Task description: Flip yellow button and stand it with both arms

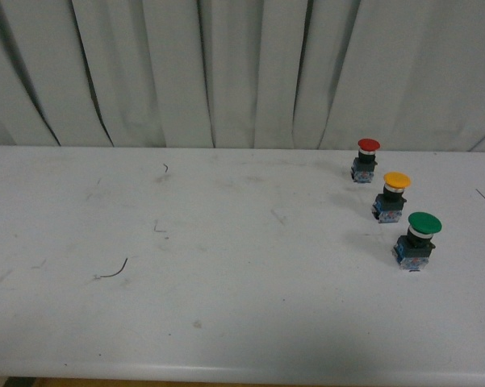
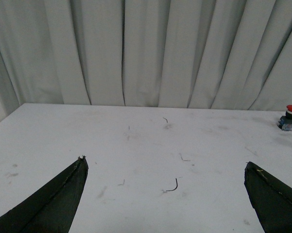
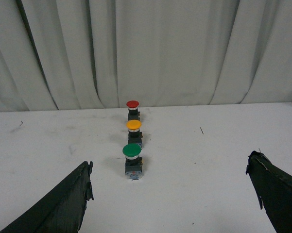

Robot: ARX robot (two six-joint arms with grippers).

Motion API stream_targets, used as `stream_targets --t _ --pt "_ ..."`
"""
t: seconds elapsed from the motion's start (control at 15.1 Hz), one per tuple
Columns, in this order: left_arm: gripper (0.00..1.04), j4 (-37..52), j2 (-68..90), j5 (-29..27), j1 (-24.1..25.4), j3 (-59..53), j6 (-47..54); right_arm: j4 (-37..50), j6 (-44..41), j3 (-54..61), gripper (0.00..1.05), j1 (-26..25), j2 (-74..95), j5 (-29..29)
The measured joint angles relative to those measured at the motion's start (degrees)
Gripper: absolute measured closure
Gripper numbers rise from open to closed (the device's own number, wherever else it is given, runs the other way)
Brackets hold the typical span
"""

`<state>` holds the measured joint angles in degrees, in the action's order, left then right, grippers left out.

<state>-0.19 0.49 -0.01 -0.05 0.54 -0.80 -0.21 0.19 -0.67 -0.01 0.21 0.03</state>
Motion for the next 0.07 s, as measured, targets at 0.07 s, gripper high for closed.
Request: stream_targets --t 0.07 --pt "0.07 0.00 0.00 0.00 0.00 0.00 0.00 0.00 0.00 0.00 0.06 0.00 0.00 0.00"
